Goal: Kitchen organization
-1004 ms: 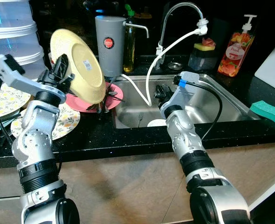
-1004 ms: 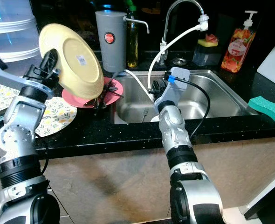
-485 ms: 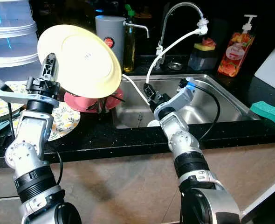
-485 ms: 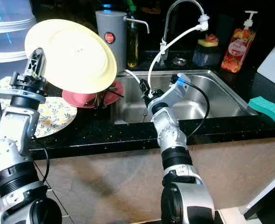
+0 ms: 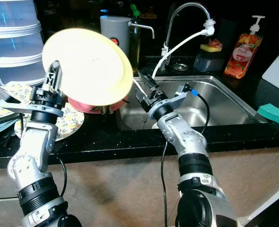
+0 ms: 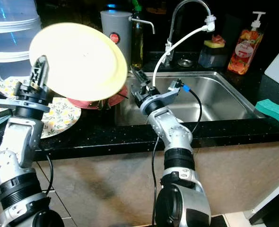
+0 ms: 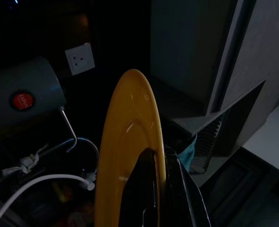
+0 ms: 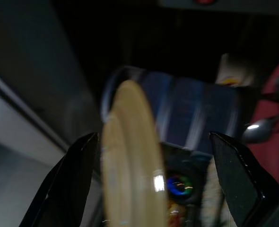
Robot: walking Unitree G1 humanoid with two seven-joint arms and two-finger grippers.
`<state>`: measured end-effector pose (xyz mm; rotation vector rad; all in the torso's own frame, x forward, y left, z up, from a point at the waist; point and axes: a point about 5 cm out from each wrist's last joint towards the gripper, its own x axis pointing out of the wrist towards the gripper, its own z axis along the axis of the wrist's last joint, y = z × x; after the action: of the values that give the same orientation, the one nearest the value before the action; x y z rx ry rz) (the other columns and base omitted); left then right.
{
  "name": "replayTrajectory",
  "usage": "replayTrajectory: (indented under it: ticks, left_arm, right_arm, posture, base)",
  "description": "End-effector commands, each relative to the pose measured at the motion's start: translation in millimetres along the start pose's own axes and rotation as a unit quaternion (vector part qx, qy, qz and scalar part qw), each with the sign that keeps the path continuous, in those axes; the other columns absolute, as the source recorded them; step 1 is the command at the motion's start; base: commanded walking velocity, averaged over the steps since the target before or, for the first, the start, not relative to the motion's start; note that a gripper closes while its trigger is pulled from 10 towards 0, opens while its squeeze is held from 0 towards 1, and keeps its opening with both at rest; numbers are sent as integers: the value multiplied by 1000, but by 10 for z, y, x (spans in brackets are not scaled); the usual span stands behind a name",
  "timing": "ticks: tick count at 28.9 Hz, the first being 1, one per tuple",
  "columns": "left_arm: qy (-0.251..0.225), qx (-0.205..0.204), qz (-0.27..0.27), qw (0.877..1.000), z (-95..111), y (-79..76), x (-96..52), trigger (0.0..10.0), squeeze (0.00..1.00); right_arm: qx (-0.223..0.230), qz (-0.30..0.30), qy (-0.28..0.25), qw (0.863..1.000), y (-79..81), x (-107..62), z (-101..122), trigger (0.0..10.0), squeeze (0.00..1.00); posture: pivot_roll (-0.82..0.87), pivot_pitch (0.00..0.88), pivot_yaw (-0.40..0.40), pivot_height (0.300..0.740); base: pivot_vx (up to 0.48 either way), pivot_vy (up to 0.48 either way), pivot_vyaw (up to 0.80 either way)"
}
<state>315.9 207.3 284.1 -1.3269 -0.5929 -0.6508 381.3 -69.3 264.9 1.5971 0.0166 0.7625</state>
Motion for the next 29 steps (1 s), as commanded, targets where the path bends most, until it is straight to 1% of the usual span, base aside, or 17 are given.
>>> replayTrajectory:
  ticks: [1, 2, 6, 10, 12, 14, 16, 17, 18, 21, 22, 23, 25, 26, 27, 28, 29]
  left_arm:
    - [-2, -4, -12, 1000, 13, -48, 2, 0, 0]
    - [-4, -6, -11, 1000, 17, -47, -2, 0, 0]
    - [-1, -16, -13, 1000, -4, -46, -15, 0, 0]
    - [2, -20, -13, 1000, -33, -47, -17, 0, 0]
    - [4, -21, -11, 1000, -47, -35, -19, 0, 0]
    - [4, -21, -10, 1000, -50, -32, -20, 0, 0]
    - [9, -24, -8, 1000, -73, -14, -30, 0, 0]
    - [10, -24, -7, 1000, -76, -12, -31, 0, 0]
    - [10, -24, -7, 1000, -76, -12, -31, 0, 0]
    - [10, -25, -9, 1000, -75, -13, -33, 0, 0]
    - [9, -26, -11, 1000, -70, -16, -34, 0, 0]
    - [7, -26, -13, 1000, -55, -25, -36, 0, 0]
    - [6, -27, -14, 1000, -49, -29, -38, 0, 0]
    - [5, -27, -15, 1000, -40, -32, -43, 0, 0]
    - [5, -27, -14, 1000, -39, -32, -43, 0, 0]
    - [4, -27, -15, 1000, -40, -35, -45, 0, 0]
    - [4, -27, -15, 1000, -40, -35, -45, 0, 0]
  right_arm:
    - [58, 37, 6, 998, 34, -22, -113, 10000, 0]
    - [66, 46, 11, 997, 61, -32, -113, 10000, 0]
    - [53, 82, 63, 993, 149, -64, -200, 10000, 0]
    - [49, 87, 93, 991, 189, -79, -291, 10000, 0]
    - [37, 90, 115, 989, 200, -89, -352, 10000, 0]
    - [34, 91, 120, 988, 203, -92, -366, 10000, 0]
    - [-12, 76, 171, 982, 171, -134, -502, 10000, 0]
    - [-19, 74, 179, 981, 167, -142, -523, 10000, 0]
    - [-19, 74, 179, 981, 167, -142, -523, 10000, 0]
    - [-48, 69, 172, 982, 152, -139, -521, 10000, 0]
    - [-60, 69, 158, 983, 151, -130, -490, 10000, 0]
    - [-74, 56, 115, 989, 129, -109, -361, 10000, 0]
    - [-79, 49, 102, 990, 116, -105, -315, 10000, 0]
    - [-106, 33, 90, 990, 85, -104, -260, 10000, 0]
    - [-112, 30, 90, 989, 80, -105, -253, 10000, 0]
    - [-129, 19, 89, 987, 60, -111, -241, 10000, 0]
    - [-129, 19, 89, 987, 60, -111, -241, 10000, 0]
  posture:
    - [78, 34, -17, 740]
    - [78, 34, -17, 740]
    - [76, 27, -18, 740]
    - [76, 27, -18, 740]
    - [76, 27, -18, 740]
    - [76, 27, -18, 740]
    - [71, 16, -19, 740]
    - [71, 16, -19, 740]
    - [71, 16, -19, 740]
    - [70, 15, -21, 740]
    - [70, 15, -21, 740]
    - [72, 17, -22, 740]
    - [72, 17, -22, 740]
    - [72, 17, -22, 740]
    - [72, 17, -22, 740]
    - [72, 17, -22, 740]
    - [72, 17, -22, 740]
  base:
    - [0, 0, 0]
    - [0, 0, 0]
    - [0, 0, 0]
    - [0, 0, 0]
    - [0, 0, 0]
    - [0, 0, 0]
    - [0, 0, 0]
    - [0, 0, 0]
    - [0, 0, 0]
    - [0, 0, 0]
    - [0, 0, 0]
    - [0, 0, 0]
    - [0, 0, 0]
    - [0, 0, 0]
    - [0, 0, 0]
    - [0, 0, 0]
    - [0, 0, 0]
